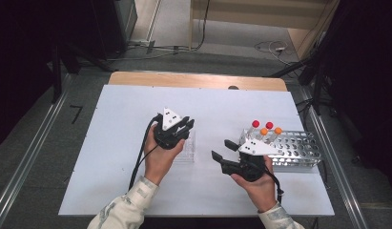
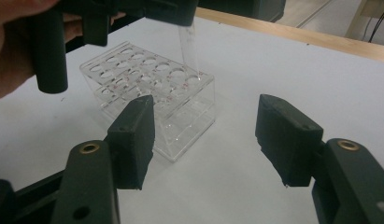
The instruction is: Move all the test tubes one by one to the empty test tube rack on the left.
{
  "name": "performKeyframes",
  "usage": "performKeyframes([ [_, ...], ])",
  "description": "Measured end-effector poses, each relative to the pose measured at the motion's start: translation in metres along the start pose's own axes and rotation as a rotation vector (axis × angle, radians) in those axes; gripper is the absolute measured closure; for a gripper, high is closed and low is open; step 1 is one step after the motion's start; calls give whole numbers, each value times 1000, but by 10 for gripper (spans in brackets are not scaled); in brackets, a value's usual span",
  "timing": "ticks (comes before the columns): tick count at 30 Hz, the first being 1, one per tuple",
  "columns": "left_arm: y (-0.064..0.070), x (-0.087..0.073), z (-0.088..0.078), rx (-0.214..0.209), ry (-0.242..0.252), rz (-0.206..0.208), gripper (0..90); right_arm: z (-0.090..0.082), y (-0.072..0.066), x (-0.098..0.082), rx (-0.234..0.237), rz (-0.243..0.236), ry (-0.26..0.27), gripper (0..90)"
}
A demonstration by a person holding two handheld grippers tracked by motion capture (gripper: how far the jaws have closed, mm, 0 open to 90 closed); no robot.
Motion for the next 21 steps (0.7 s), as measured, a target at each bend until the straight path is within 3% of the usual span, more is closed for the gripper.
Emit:
performKeyframes([
  [7,0,-13,12,4,-65,-10,772,-1,1,0,-4,3,1,361],
  [13,0,-15,13,-4,-74,-28,754,-2,2,-1,-6,3,0,361],
  [17,-1,-10,7,-32,-48,-73,625,-2,3,0,-9,-1,3,360],
  [21,0,-8,3,-48,-39,-90,541,-4,4,0,-12,1,7,358],
])
Point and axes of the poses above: each handheld gripper's, and its own axes: z roughly forward along the jaws, x roughly out of its top, y roughly to its right, the point moved 9 cm from there along z, roughly forward along the jaws, and after that the axes turned 11 degrees about -y, right-handed, at the moved point
